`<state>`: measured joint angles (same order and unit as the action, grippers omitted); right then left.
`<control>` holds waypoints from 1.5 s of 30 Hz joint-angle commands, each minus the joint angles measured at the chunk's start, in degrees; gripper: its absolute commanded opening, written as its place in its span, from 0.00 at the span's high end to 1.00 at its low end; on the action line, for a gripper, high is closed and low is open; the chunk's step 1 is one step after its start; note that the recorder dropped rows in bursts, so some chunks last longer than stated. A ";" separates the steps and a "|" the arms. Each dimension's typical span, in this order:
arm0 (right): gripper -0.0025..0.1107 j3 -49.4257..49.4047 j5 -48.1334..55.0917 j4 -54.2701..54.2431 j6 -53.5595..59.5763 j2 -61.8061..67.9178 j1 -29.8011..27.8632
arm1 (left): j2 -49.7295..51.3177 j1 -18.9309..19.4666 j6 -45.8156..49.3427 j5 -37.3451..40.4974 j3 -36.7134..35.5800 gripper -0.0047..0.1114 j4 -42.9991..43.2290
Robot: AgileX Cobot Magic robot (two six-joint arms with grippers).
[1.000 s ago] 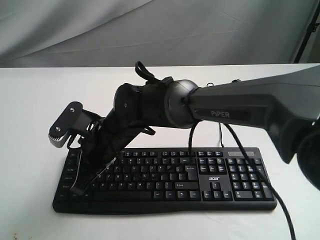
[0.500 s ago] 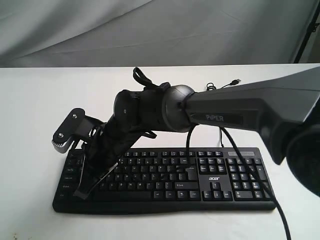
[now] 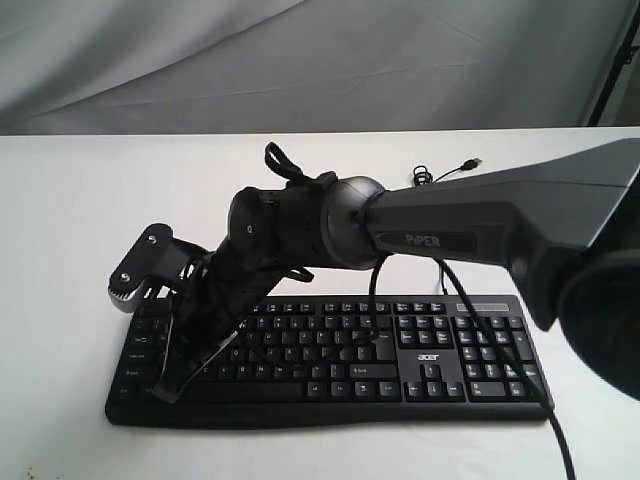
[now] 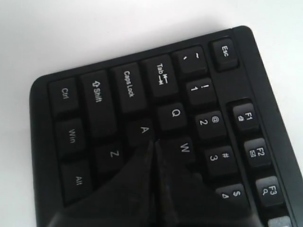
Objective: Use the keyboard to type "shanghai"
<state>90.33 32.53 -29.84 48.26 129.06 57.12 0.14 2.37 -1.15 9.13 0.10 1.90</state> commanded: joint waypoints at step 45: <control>0.98 -18.54 -7.50 -1.63 -1.07 -11.38 -4.54 | -0.14 -0.37 -0.15 -0.33 -0.10 0.96 -0.11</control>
<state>71.56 24.94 -31.04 46.79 117.81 52.51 0.14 2.37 -1.15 9.13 0.10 1.90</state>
